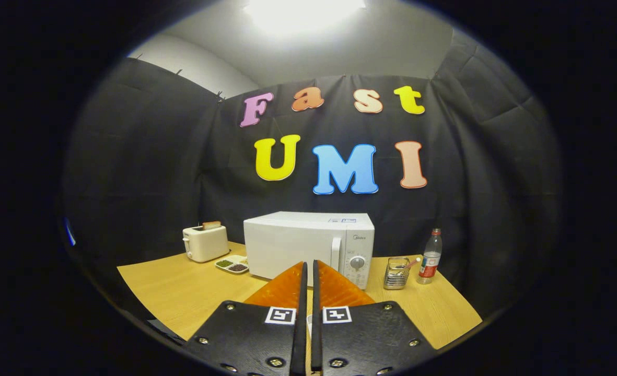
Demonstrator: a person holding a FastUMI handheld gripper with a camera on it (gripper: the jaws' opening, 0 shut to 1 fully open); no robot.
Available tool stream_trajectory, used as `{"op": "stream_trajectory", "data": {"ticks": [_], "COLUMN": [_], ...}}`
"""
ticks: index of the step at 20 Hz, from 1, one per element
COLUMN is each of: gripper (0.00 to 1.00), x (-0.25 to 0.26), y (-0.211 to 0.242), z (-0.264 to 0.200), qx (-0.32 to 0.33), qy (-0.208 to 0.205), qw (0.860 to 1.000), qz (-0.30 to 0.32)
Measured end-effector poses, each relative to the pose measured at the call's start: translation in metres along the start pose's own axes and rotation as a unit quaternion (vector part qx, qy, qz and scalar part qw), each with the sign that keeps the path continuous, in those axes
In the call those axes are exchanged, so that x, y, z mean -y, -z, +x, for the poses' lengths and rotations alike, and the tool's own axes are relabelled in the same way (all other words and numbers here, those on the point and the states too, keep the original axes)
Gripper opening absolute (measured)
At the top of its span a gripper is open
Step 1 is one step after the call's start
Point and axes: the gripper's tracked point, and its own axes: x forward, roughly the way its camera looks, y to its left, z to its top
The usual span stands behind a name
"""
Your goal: Open the microwave, put the food inside, and close the microwave door.
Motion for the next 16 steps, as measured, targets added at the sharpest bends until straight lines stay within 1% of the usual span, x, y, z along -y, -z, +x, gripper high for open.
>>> {"op": "stream_trajectory", "data": {"ticks": [2,4,5,6,7,8,11,12,13,15,16], "gripper": [0.04,0.04,0.04,0.04,0.05,0.04,0.04,0.05,0.1,0.58,0.74], "x": [-0.001,-0.002,0.0,0.006,0.009,0.006,-0.003,-0.004,-0.001,0.002,0.003], "y": [-0.004,-0.001,0.002,0.005,0.004,-0.001,0.002,0.003,0.004,-0.003,-0.007], "z": [-0.017,-0.028,-0.031,-0.034,-0.038,-0.041,-0.043,-0.042,-0.04,-0.039,-0.041], "qx": [0.007,0.011,0.006,0.0,0.002,0.006,0.006,0.001,0.0,0.01,0.016], "qy": [-0.005,-0.007,-0.01,0.0,0.007,0.003,-0.017,-0.015,-0.011,0.008,0.014], "qw": [1.0,1.0,1.0,1.0,0.999,0.999,1.0,1.0,1.0,1.0,1.0], "qz": [-0.009,0.007,-0.007,-0.026,-0.034,-0.035,-0.013,-0.008,-0.004,0.005,0.006]}}
